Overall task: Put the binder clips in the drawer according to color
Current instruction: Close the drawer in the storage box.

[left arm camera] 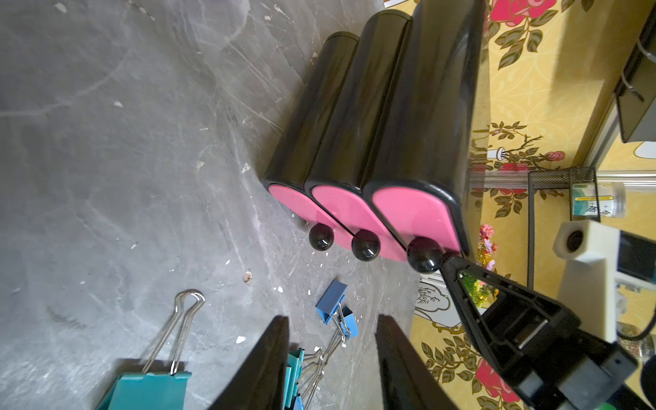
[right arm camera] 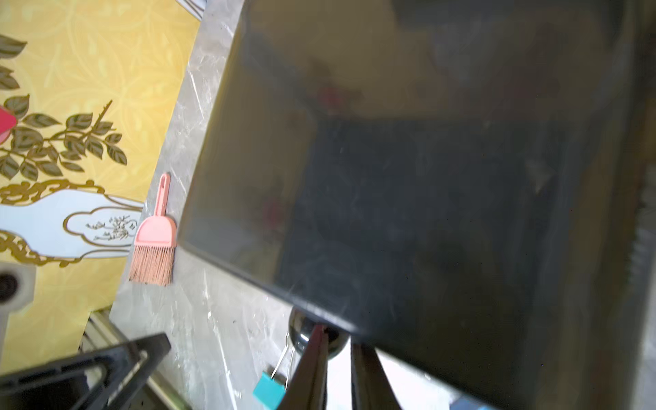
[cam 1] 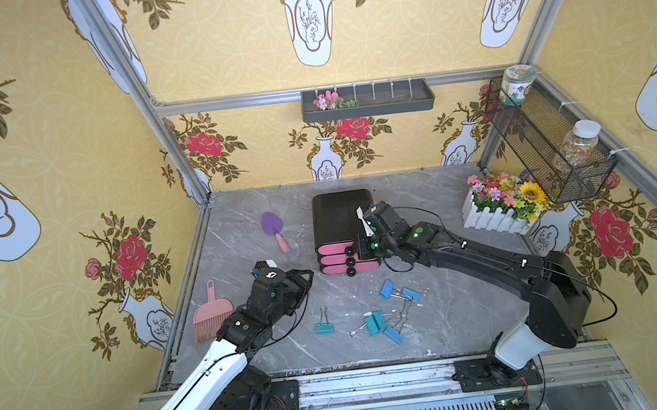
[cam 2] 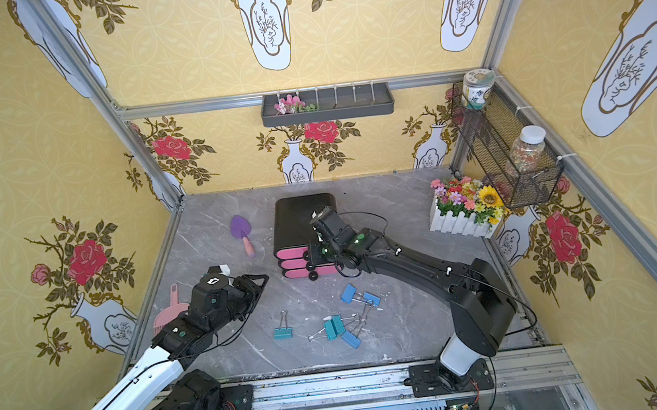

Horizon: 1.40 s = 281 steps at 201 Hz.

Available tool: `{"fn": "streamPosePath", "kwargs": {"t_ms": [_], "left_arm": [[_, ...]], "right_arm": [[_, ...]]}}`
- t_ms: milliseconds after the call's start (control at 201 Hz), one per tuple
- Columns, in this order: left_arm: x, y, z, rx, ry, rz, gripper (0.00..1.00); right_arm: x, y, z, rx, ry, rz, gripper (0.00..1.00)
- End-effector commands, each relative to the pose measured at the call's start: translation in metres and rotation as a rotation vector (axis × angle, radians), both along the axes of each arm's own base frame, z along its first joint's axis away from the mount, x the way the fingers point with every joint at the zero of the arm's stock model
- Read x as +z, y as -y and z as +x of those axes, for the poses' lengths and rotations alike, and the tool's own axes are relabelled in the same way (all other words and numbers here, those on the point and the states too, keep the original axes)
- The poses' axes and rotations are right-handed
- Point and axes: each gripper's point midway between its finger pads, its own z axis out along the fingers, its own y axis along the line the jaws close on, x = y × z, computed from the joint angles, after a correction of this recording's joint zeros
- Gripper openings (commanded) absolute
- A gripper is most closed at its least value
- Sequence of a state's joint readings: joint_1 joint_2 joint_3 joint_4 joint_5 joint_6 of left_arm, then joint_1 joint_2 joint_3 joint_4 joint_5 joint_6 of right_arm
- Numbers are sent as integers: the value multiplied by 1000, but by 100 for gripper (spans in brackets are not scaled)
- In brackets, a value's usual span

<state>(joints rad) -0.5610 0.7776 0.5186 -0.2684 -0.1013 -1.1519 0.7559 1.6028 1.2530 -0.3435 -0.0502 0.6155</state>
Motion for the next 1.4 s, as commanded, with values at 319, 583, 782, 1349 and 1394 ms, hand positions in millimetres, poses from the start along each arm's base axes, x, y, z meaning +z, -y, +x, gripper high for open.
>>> {"fn": "streamPosePath", "kwargs": {"t_ms": [319, 583, 782, 1349, 1394], "left_arm": [[-25, 9, -3, -41, -35, -13, 52], [-33, 39, 20, -155, 105, 44, 62], [-35, 73, 44, -248, 230, 138, 59], [-48, 105, 80, -281, 294, 429, 54], [-49, 105, 81, -276, 294, 440, 54]], "right_arm": [[-1, -2, 9, -30, 56, 19, 25], [20, 33, -27, -43, 128, 37, 46], [25, 74, -49, -91, 147, -7, 63], [29, 124, -70, -171, 158, -16, 69], [30, 124, -70, -169, 159, -14, 69]]}}
